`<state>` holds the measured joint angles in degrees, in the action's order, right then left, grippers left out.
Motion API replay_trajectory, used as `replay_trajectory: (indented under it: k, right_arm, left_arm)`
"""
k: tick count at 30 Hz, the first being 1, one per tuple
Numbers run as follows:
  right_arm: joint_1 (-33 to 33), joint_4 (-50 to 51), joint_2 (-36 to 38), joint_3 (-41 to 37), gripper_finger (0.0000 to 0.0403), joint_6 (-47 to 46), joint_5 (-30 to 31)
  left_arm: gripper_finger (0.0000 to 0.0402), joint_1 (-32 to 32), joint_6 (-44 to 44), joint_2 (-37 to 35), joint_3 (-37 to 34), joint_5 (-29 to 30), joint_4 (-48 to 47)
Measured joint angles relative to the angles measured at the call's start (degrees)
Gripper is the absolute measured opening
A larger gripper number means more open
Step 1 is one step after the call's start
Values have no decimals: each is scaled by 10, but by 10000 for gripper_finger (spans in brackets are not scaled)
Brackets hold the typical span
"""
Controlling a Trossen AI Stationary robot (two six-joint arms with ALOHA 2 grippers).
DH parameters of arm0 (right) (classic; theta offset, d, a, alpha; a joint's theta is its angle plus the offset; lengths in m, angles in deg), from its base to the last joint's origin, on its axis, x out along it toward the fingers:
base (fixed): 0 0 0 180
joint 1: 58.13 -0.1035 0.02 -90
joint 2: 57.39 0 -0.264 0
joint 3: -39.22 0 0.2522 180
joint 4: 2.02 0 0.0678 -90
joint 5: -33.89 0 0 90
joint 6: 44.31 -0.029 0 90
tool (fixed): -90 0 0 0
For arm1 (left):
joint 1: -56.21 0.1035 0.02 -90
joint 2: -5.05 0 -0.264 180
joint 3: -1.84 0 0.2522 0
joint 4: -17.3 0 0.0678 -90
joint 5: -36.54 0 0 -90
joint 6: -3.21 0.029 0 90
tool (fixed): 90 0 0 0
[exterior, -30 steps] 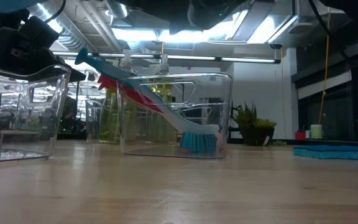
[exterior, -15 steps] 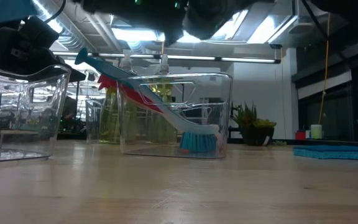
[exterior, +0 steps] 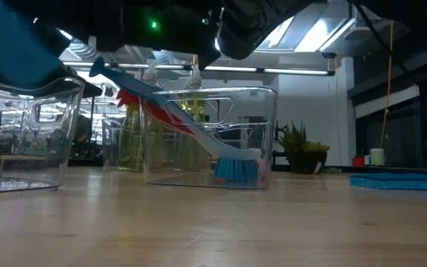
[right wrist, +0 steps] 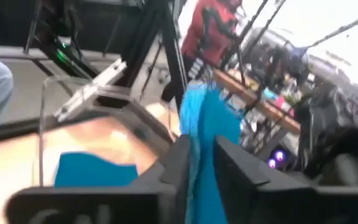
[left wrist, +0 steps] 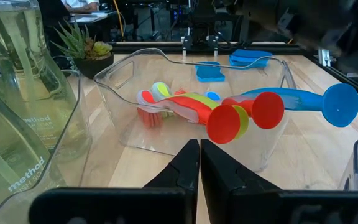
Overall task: Pick & Place Kitchen Sink Supplies
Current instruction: Put the blue sponge into the bottom transparent bin
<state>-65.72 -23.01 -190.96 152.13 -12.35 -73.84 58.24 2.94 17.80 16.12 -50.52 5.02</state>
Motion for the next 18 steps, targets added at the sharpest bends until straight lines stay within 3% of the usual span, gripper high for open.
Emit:
replay_trajectory:
  k: [11,18]
  right_arm:
    - [0,19,0,0,216,-148,3]
    - [-25,264,1,83,224,-152,64]
  left_arm:
    - [10,0,0,0,0,0,0]
    - [10,0,0,0,0,0,0]
